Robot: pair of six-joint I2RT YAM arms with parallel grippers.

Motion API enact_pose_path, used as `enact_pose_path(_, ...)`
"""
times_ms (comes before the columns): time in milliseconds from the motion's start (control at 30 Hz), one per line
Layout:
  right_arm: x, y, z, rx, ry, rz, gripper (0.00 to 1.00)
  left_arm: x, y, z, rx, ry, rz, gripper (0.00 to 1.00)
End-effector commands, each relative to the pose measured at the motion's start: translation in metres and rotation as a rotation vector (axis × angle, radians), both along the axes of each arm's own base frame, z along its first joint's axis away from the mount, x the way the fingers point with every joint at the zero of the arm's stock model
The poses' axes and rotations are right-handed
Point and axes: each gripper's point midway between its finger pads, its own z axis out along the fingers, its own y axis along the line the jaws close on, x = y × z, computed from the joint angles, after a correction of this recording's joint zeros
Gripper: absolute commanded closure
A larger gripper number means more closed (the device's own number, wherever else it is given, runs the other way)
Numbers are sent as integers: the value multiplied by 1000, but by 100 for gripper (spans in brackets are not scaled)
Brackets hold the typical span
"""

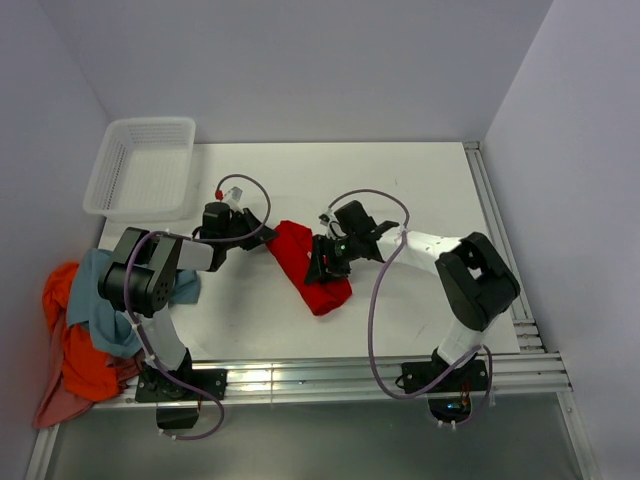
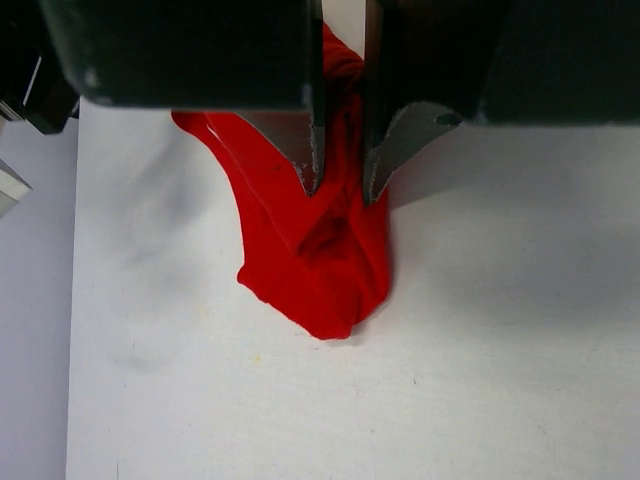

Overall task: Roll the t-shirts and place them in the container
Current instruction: Roll the tshirt

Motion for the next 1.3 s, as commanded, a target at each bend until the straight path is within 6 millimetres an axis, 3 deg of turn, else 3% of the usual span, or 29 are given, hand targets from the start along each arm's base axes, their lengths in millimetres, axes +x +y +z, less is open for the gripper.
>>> enact_pose_path(0,-19,-5,4,-26,-19,14,49,15,9,11,43,-64,39,94)
enact_pose_path(100,-29,-5,3,-33,-26,18,60,17,10,16,49,-76,43,94)
enact_pose_path(167,-35,-8,-1,-38,-31,2,77,17,11,18,56,-78,43,94)
enact_pose_path(267,-43,-12,-14,-38,-6,-11,89,16,8,24,57,-88,35,94)
enact_pose_path(500,-57,-26,-54,-90,34,-41,92,12,2,31,86,-100,21,93)
enact_pose_path(600,-56,-28,-60,-99,30,-44,91,9,-1,31,91,-99,8,93)
enact_pose_path(900,-50,-37,-56,-157,-36,-44,78,8,-6,36,104,-114,-15,94)
enact_pose_path(933,-49,-39,-57,-171,-41,-50,71,8,-6,37,103,-115,-17,94)
enact_pose_path(967,-50,-42,-58,-185,-47,-54,56,8,-7,37,100,-114,-21,94)
enact_pose_path(1067,-38,-49,-40,-214,-130,-77,43,7,-8,40,106,-117,-24,94)
enact_pose_path(1100,-29,-44,-19,-187,-186,-83,42,7,-9,40,111,-117,-27,94)
enact_pose_path(1167,-20,-52,-6,-239,-253,-100,40,7,-10,43,116,-118,-29,94)
enact_pose_path(1200,-10,-48,14,-230,-319,-110,40,8,-11,45,115,-123,-32,94)
enact_pose_path(1267,-11,-48,24,-289,-377,-89,39,7,-11,48,112,-131,-35,94)
